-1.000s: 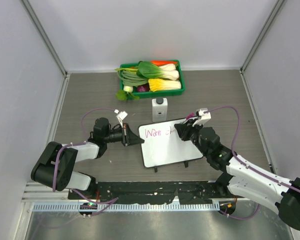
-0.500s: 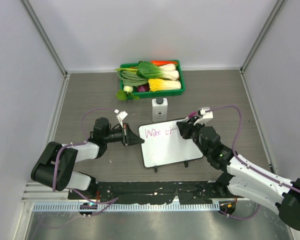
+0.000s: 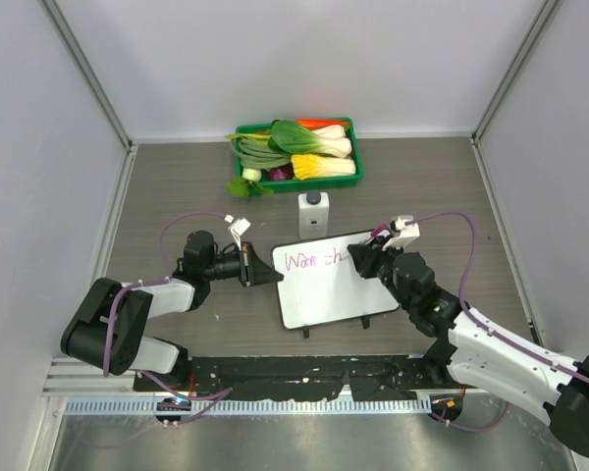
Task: Write a sentence on the whiteboard
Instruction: Write on the whiteboard at the whiteboard stand.
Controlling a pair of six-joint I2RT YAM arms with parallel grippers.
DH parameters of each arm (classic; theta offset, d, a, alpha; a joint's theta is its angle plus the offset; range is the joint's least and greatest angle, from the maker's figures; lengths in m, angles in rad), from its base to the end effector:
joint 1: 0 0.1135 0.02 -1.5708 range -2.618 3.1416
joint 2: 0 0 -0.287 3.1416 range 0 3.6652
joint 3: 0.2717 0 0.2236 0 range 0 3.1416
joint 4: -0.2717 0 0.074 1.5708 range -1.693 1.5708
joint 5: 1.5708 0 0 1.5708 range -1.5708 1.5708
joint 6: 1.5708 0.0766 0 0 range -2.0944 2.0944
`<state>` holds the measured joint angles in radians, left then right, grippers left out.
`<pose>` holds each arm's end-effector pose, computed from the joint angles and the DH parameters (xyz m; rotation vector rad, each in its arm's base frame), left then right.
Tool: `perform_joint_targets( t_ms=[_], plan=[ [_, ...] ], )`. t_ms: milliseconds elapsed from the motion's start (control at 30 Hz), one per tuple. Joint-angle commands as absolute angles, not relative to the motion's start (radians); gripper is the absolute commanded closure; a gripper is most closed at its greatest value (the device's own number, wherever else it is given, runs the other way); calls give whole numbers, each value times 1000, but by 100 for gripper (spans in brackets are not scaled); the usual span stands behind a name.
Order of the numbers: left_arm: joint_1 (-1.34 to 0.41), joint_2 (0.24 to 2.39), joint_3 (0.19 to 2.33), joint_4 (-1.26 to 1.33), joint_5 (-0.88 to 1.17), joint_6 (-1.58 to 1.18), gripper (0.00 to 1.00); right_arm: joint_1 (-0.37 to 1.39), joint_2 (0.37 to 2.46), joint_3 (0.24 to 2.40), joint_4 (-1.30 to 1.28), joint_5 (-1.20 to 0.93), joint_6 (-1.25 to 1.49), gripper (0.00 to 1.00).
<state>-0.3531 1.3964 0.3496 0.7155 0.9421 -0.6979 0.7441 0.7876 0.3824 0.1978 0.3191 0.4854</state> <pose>0.2061 -0.1420 0.2010 0.3659 2.0556 -1.5670 0.1507 0.1061 0.2569 0.0009 1.8077 0.6033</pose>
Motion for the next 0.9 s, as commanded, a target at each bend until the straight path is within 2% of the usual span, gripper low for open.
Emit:
perform_joint_targets(
  t_ms=[0,400,867],
  plan=[
    [-364,1402,370,712,914,-635,100,741,781,348,127,331,480,99],
    [-364,1391,367,706,911,-634,100,739,678,426,146,244,439,99],
    [-364,1396,370,706,913,-632,100,732,672,426,126,249,419,99]
  ],
)
